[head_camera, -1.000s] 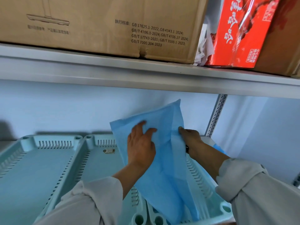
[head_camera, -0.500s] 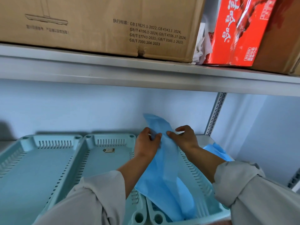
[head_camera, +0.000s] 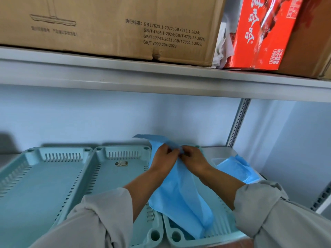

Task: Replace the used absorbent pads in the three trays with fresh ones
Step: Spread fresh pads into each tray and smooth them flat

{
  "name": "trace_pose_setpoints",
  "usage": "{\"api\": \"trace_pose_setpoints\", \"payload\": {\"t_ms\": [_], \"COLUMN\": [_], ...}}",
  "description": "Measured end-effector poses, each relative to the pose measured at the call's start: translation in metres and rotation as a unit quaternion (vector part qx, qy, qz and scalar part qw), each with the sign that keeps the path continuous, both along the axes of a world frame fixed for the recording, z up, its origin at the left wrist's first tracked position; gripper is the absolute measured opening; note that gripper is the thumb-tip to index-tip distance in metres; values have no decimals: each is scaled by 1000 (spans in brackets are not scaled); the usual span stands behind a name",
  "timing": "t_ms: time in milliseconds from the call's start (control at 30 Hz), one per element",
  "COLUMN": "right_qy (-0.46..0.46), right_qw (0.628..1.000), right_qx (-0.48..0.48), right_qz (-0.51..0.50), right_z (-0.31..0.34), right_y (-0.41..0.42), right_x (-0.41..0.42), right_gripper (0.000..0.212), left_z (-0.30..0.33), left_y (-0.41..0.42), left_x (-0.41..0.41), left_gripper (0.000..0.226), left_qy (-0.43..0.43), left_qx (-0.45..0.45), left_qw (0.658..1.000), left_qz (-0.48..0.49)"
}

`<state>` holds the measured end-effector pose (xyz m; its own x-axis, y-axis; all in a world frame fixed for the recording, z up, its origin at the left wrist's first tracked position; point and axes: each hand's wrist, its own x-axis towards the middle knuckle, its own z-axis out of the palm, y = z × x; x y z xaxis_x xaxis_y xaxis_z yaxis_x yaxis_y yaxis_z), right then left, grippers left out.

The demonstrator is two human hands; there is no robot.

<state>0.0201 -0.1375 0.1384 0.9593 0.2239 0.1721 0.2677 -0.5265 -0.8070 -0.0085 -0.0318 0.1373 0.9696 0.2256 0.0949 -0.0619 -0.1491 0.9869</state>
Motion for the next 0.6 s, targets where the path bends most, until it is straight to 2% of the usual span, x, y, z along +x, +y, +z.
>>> {"api": "trace_pose_setpoints", "payload": {"t_ms": [133,233,300,367,467,600], "right_qy": [121,203,226,244,270,285], "right_qw": [984,954,939,924,906,891], "right_qx": [105,199,243,280,315,346], "right_qz": [-74,-94,-90,-86,-83,-72], "right_z": [9,16,19,20,20,21], "right_y": [-5,-4,-4,-3,-3,-4], "right_x": [2,-1,-1,-2,-4,-6], "right_gripper": [22,23,27,32,35,27], "left_z": [-4,-10,-12,-12,-15,-16], "left_y": [4,6,7,7,7,4], "left_x": [2,4,0,-2,2,2], "left_gripper": [40,35,41,37,15,15], "left_qy": [22,58,81,83,84,84], "left_qx": [70,104,145,124,32,3], "left_qw": [997,992,982,983,994,996], "left_qz": [-28,36,89,111,58,19]}}
